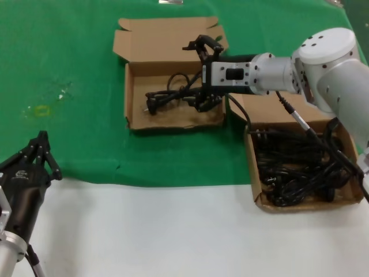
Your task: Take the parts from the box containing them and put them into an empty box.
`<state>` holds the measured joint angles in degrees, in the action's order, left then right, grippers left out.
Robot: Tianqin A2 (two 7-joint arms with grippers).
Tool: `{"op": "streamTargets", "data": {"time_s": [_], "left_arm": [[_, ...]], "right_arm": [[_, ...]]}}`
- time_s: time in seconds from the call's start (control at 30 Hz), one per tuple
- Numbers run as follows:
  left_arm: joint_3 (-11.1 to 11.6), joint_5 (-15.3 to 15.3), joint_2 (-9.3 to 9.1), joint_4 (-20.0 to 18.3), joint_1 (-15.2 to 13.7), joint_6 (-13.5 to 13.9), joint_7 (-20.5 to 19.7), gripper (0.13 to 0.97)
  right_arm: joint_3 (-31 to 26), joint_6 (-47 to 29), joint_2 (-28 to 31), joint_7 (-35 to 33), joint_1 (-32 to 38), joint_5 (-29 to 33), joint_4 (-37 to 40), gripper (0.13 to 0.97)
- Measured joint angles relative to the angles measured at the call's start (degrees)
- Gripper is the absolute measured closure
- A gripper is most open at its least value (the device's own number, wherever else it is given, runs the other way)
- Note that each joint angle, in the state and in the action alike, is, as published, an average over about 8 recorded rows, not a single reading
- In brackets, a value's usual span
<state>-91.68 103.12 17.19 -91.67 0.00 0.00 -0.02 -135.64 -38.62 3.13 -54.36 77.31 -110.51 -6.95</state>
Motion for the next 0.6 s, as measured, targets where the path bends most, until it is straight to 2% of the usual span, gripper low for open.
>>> {"op": "streamTargets", "data": {"time_s": [0.13, 0.23, 0.4, 0.6], "left_arm": [[0.0, 0.0, 0.0, 0.0, 0.0, 0.0, 0.0, 0.944], [0.0, 0.0, 0.0, 0.0, 0.0, 0.0, 0.0, 0.941], [0.0, 0.0, 0.0, 0.0, 0.0, 0.0, 0.0, 0.892], [0.0, 0.0, 0.0, 0.0, 0.0, 0.0, 0.0, 0.826]], "right_arm": [[0.1, 0.08, 0.04, 0.1, -0.17, 0.02, -0.2, 0.318], [0.6, 0.51, 0.2, 0.7, -1.04, 0.1, -1.16, 0.27], [2.45, 2.12, 0.79, 2.99, -4.33, 0.41, -4.7, 0.189], [5.63, 4.92, 1.81, 6.93, -9.88, 0.94, -10.82, 0.153]]}}
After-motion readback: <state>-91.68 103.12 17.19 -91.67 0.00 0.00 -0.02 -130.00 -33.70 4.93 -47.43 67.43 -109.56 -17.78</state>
